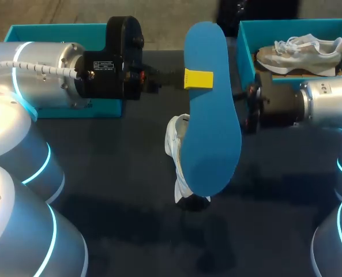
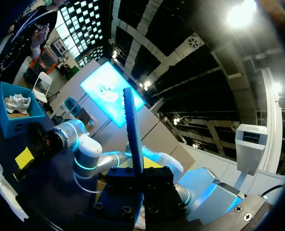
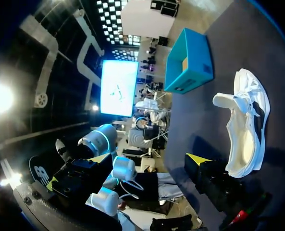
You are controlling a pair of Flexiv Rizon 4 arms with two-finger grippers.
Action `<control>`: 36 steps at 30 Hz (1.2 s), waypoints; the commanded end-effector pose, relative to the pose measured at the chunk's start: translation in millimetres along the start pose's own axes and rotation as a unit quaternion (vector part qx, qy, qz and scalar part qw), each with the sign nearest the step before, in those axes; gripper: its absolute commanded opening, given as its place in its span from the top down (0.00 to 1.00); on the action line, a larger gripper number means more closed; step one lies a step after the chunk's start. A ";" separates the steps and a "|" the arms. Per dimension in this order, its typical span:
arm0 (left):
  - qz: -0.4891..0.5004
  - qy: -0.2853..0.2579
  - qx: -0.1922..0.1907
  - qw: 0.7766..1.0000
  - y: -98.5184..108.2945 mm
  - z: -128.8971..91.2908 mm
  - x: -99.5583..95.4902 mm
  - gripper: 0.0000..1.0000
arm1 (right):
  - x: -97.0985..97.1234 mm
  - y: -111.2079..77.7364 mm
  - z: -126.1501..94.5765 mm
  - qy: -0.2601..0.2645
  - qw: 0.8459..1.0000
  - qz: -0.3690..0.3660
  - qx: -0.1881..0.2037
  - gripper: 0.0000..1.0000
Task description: Take the shoe out of the shoebox, open the shoe tongue, remove and reinsert the insole, then place the shoe into the shoebox
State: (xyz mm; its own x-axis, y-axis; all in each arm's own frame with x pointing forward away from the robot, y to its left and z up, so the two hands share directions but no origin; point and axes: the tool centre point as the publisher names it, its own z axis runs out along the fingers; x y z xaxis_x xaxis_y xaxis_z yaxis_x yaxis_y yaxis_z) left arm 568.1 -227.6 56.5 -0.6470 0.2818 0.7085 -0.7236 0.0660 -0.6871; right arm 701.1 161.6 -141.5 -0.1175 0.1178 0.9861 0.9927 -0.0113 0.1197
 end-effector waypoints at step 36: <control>0.530 -0.031 -0.211 0.821 11.1 -66.0 -36.8 1.00 | 0.5 1.3 0.9 -0.002 1.000 0.001 0.002 0.00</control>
State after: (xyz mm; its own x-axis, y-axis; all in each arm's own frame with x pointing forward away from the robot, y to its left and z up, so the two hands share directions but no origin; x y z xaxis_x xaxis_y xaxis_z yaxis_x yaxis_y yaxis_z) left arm 589.2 -177.9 9.5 -0.9491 0.3141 -0.0236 0.0632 0.1167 -0.9912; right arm 702.5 160.4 -140.5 -0.1168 0.1199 0.9859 0.9929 -0.0061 0.1184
